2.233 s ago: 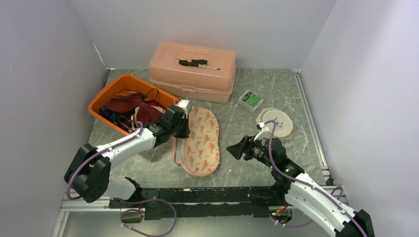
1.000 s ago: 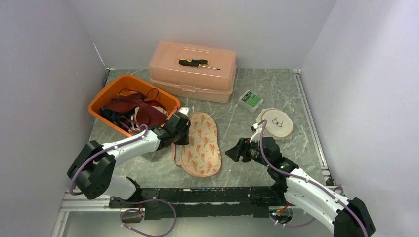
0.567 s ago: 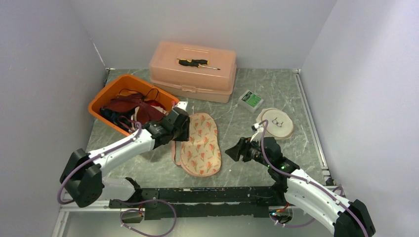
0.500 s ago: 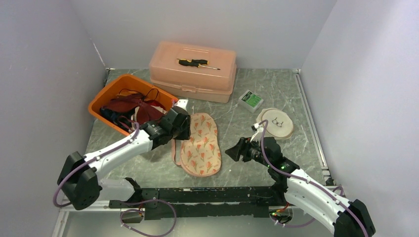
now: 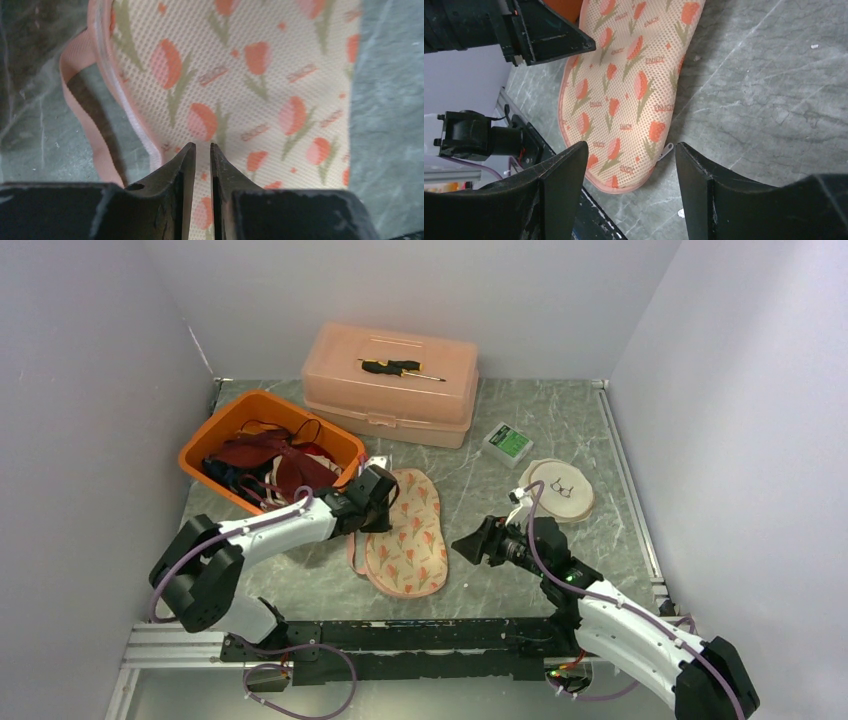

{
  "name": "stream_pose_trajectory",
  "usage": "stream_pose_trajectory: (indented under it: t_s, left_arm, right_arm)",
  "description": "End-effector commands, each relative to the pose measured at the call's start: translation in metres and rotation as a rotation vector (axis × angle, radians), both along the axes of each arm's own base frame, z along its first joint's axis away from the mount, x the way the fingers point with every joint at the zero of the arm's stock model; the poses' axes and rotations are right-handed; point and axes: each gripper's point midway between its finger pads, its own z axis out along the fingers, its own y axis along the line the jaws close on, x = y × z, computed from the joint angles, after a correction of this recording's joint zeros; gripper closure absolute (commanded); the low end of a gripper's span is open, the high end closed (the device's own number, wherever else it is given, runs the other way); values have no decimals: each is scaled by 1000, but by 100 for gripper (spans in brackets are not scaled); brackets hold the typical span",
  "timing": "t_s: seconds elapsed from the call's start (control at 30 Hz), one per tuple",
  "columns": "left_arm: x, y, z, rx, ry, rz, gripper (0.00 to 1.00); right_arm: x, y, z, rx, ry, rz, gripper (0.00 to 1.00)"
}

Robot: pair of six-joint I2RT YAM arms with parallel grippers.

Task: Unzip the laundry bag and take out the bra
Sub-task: Close the laundry bag at the center of the board.

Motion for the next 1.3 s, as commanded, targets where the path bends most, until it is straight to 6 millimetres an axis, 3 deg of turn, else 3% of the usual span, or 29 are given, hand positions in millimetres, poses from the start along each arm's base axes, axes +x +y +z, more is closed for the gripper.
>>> stream_pose_trajectory:
  t_s: [0.0, 0.4, 0.73, 1.03, 1.27]
  left_arm:
    - [-2, 16, -17, 45, 25, 101, 78]
    - [-19, 32, -49, 73, 72, 138, 79]
    - [-24, 33, -50, 38, 63, 125, 79]
    - [-28, 33, -47, 23, 54, 104, 79]
    - [-29, 32, -44, 9, 41, 89, 78]
  right_arm:
    - [2, 4, 7, 58, -14, -15, 32]
    - [20, 4, 10, 79, 28, -103, 26]
    - [63, 44, 8, 11, 74, -34, 22]
    - [91, 72, -30, -79, 133, 44, 28]
    - [89, 85, -49, -93, 167, 135, 30]
